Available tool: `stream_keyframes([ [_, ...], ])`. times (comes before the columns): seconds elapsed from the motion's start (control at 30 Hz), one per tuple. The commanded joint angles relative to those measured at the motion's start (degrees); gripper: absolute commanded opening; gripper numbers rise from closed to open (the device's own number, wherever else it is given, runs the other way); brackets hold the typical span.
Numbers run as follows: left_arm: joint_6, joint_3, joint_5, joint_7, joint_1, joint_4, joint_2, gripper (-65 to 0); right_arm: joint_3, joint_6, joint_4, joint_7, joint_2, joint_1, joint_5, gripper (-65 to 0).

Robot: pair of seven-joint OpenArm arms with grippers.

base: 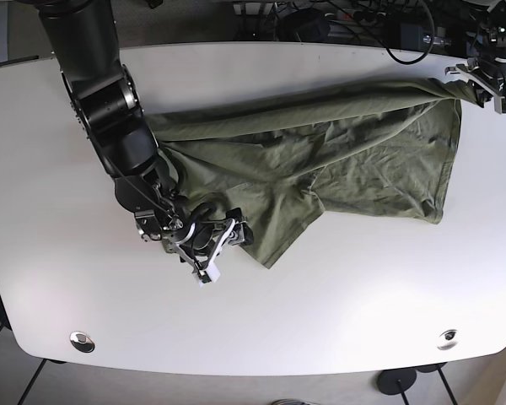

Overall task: Fold the T-shirt properly
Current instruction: 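Grasp another edge of the olive shirt with the right gripper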

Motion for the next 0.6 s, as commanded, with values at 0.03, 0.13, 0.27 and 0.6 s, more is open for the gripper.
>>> stream_keyframes([
  [0.03,0.22,-0.47,-0.39,-0.88,0.22,1.15,-0.91,-65.0,-1.55,0.13,0.38,-0.90,-0.48,0.08,0.22,-15.4],
  [0.13,0.22,-0.47,-0.39,-0.88,0.22,1.06,-1.08,-65.0,-4.54,0.05,4.42,-1.08,-2.50,-3.35,0.13,-15.5],
  [0.27,0.13,-0.38,-0.39,-0.88,0.13,1.06,-1.26,-65.0,-2.34,-0.13,4.86,-1.08,-4.43,-5.81,0.13,-18.5],
  [0.6,0.04,0.58,-0.39,-0.88,-0.22,1.24,-1.35,-65.0,-1.99,-0.22,5.04,4.20,-4.70,-5.98,0.48,-63.4],
])
